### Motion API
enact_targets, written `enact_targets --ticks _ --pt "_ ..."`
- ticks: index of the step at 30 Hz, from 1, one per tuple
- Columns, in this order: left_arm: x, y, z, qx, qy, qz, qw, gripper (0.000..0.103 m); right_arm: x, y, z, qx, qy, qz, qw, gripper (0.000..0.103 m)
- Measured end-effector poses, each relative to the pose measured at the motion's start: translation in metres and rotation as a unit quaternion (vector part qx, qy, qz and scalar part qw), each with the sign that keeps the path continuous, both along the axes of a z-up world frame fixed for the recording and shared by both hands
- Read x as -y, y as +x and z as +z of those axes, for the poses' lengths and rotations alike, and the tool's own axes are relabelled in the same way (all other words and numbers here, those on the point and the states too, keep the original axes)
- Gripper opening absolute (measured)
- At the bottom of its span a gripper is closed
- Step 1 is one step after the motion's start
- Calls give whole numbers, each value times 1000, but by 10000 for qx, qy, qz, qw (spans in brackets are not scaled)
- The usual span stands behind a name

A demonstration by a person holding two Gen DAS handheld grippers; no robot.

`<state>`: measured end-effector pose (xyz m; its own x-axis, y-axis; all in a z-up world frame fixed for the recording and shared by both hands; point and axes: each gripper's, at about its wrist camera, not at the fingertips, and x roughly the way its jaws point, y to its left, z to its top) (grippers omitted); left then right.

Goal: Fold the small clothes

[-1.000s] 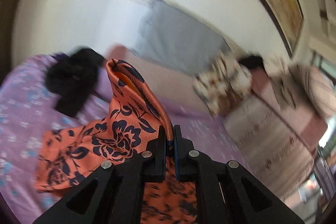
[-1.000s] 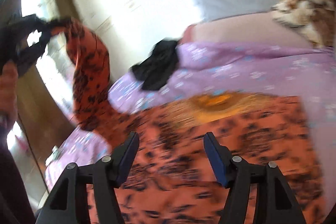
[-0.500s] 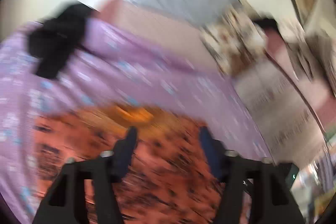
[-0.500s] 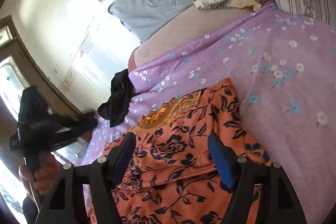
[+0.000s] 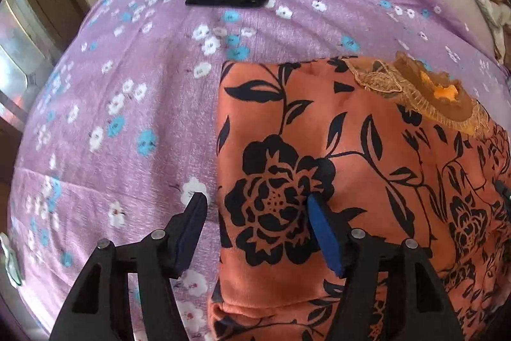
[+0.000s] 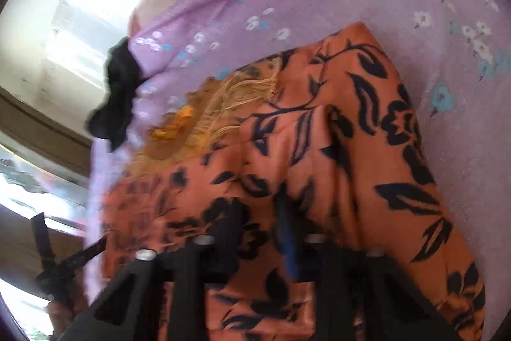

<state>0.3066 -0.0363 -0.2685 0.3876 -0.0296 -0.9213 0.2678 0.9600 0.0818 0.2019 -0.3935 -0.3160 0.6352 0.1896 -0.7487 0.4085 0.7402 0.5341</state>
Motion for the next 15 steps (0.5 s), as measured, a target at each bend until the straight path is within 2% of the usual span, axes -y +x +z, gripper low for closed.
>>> enact_targets --ticks 1,2,3,6,8,10,11,12,13,14,15 --pt "0 -3 4 47 29 -8 10000 67 -2 -1 5 -75 -55 -13 10000 16" --pt "0 -9 11 235 -30 -12 9997 67 -6 -3 11 -99 -133 -21 9999 21" --pt "0 -14 17 389 -160 -73 9991 67 -9 -3 15 -63 -192 30 9998 21" --pt "11 -25 36 442 -716 -499 9952 67 -41 3 37 173 -529 569 9968 21" --pt "23 -35 38 558 -817 -776 9921 67 -60 8 46 368 -635 864 9936 21" --pt "42 -37 28 508 -465 -1015 9924 67 -80 20 48 380 -778 1196 9890 21" --pt "49 -37 22 424 -291 -1075 9929 67 -89 27 42 172 -840 1360 9870 21" --pt "56 -38 5 137 33 -1179 9929 67 -96 32 31 -129 -828 1535 9846 21" --pt "58 -36 -5 -40 171 -1240 9921 67 -102 36 19 -442 -781 1740 9806 23" --pt "58 -40 -5 102 217 -1364 9904 67 -103 33 16 -438 -833 1810 9790 22" --pt "59 -42 -2 104 275 -1445 9891 67 -104 25 19 -246 -947 1850 9779 22"
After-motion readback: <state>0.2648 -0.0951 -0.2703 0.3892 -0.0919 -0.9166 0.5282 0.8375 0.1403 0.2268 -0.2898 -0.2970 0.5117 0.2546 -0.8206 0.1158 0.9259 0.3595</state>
